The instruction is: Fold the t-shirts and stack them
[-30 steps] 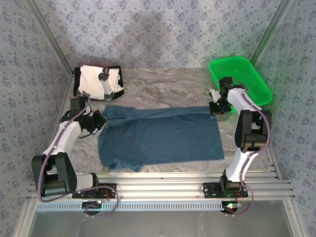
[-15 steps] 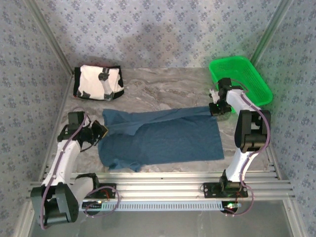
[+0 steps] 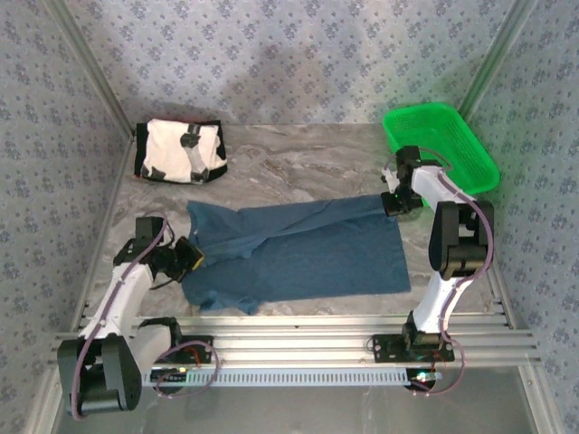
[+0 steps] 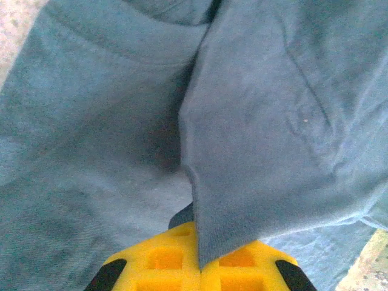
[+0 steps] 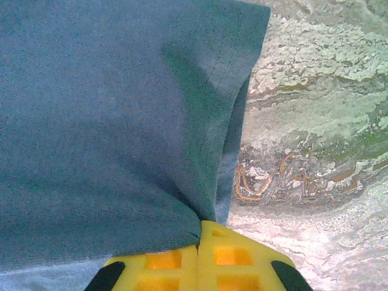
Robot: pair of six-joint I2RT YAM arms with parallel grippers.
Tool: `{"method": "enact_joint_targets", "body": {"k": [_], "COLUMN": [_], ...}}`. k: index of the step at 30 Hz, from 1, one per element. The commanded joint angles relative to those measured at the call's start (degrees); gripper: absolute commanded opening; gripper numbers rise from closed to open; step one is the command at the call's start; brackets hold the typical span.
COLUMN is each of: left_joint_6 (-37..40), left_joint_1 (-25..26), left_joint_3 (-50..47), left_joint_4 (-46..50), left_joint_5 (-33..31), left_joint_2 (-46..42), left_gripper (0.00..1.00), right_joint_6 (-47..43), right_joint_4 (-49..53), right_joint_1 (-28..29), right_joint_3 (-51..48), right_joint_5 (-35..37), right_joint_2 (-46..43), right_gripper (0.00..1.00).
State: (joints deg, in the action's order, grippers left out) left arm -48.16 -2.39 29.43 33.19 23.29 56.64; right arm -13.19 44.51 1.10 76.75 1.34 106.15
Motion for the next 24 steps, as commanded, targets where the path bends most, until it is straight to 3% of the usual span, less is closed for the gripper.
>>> {"method": "enact_joint_targets", "body": {"k": [1, 24], "left_joint_6": [-0.9, 0.3], "left_joint_1": [0.2, 0.1], "left_joint_3": [-1.1, 3.9], "left_joint_4": [-0.1, -5.1], "left_joint_5": [-2.3, -3.0], "left_joint_2": [-0.2, 7.9], "left_gripper": [0.0, 0.0], "right_joint_6": [-0.7, 0.8], "right_joint_4": [0.1, 0.6], "right_joint_1": [0.4, 1.5], "right_joint_3": [-0.4, 0.7], "right_joint_5": [2.7, 4.0], "right_joint_2": [0.8, 1.8], "right_gripper": [0.0, 0.0]}}
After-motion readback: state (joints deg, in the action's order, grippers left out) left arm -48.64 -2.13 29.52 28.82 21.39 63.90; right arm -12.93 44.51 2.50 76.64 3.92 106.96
